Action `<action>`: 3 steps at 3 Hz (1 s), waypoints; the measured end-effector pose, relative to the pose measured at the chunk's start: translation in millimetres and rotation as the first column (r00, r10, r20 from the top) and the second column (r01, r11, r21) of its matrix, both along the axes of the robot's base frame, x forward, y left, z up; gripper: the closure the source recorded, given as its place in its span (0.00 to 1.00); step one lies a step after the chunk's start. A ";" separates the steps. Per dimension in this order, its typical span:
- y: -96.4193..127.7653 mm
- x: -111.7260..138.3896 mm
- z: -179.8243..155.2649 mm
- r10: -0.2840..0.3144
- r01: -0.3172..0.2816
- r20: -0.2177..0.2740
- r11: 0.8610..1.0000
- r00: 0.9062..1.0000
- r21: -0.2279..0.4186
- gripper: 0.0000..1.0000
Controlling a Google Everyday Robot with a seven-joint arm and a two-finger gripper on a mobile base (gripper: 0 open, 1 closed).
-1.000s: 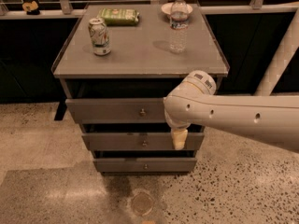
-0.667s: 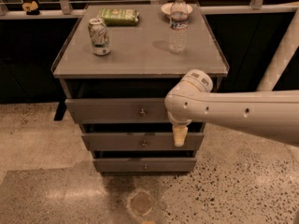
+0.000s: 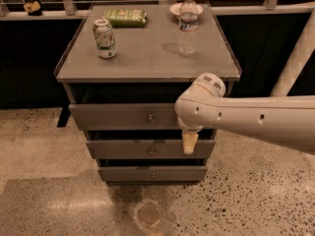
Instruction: Open top drawer
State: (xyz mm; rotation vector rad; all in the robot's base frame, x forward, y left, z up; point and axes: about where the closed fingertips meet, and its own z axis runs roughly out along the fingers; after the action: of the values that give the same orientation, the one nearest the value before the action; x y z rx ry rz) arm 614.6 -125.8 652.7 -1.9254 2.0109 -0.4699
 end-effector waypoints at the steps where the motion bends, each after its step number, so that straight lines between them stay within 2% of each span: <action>1: -0.1 16.7 -5.5 0.017 -0.016 -0.022 1.000 1.000 0.022 0.00; 2: -0.5 46.2 -19.6 0.043 -0.039 -0.066 0.998 0.997 0.053 0.00; 3: 2.1 53.2 -16.1 0.053 -0.050 -0.055 0.997 0.997 0.057 0.00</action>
Offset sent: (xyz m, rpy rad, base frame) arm 0.0862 0.0001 -0.0343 0.0924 0.1163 0.0735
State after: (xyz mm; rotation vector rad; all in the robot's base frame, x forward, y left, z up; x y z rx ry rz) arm 667.8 -123.7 636.6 -1.9726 1.9811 -0.3462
